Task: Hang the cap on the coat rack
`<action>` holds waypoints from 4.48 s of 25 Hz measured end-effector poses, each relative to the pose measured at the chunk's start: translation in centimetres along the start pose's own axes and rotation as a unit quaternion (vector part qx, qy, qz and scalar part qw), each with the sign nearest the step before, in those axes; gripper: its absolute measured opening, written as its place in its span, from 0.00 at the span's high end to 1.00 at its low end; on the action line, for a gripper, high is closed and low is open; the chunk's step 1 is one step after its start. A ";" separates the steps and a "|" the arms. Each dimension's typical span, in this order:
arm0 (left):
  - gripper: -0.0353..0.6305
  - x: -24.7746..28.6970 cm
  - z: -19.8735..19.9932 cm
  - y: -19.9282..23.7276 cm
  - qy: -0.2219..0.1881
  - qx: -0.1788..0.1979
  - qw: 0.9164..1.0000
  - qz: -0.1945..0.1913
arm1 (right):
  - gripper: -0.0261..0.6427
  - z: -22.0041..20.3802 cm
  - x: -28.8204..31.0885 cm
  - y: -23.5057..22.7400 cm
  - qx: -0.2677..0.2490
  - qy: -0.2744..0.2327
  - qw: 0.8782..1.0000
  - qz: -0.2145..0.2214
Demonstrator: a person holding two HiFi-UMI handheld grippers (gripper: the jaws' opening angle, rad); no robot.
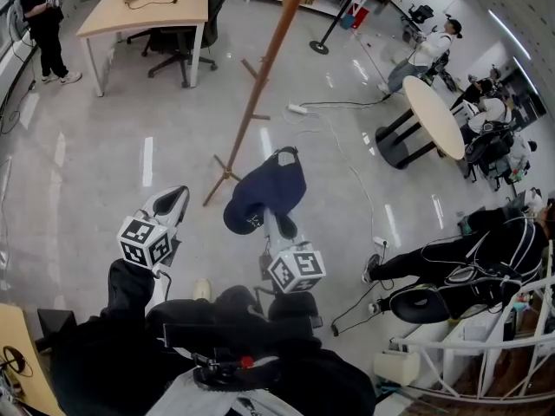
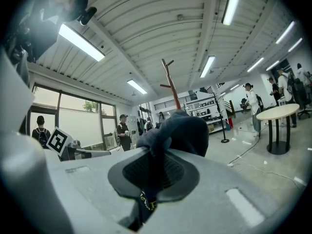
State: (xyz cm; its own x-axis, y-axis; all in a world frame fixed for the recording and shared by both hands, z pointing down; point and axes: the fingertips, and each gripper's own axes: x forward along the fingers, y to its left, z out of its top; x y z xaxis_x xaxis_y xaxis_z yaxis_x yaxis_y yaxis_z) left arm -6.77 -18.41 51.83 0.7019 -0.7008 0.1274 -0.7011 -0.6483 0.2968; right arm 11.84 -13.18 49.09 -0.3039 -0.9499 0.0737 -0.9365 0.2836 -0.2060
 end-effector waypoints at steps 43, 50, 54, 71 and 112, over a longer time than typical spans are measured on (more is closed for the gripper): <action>0.94 11.0 2.8 8.2 -0.008 -0.009 0.997 0.079 | 0.94 18.9 16.0 -5.7 -0.071 -0.138 0.984 0.083; 0.94 11.0 3.7 8.7 -0.008 -0.010 0.996 0.087 | 0.94 24.6 16.9 -4.8 -0.094 -0.188 0.973 0.093; 0.94 10.9 3.6 9.3 -0.008 -0.011 0.996 0.090 | 0.94 26.9 17.5 -4.0 -0.102 -0.214 0.967 0.095; 0.94 10.8 3.3 9.8 -0.013 -0.017 0.995 0.101 | 0.94 34.6 17.9 -0.9 -0.155 -0.287 0.937 0.129; 0.94 10.8 3.6 12.8 -0.031 -0.030 0.987 0.158 | 0.94 40.9 22.4 -0.5 -0.159 -0.334 0.912 0.175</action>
State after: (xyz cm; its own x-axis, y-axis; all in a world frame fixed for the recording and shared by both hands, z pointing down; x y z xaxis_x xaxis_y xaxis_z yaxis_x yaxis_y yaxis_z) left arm -8.59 -35.39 53.59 0.4399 -0.8826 0.1657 -0.8733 -0.3774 0.3081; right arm 12.63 -40.01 10.96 -0.5192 -0.6318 -0.5756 -0.8382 0.5078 0.1988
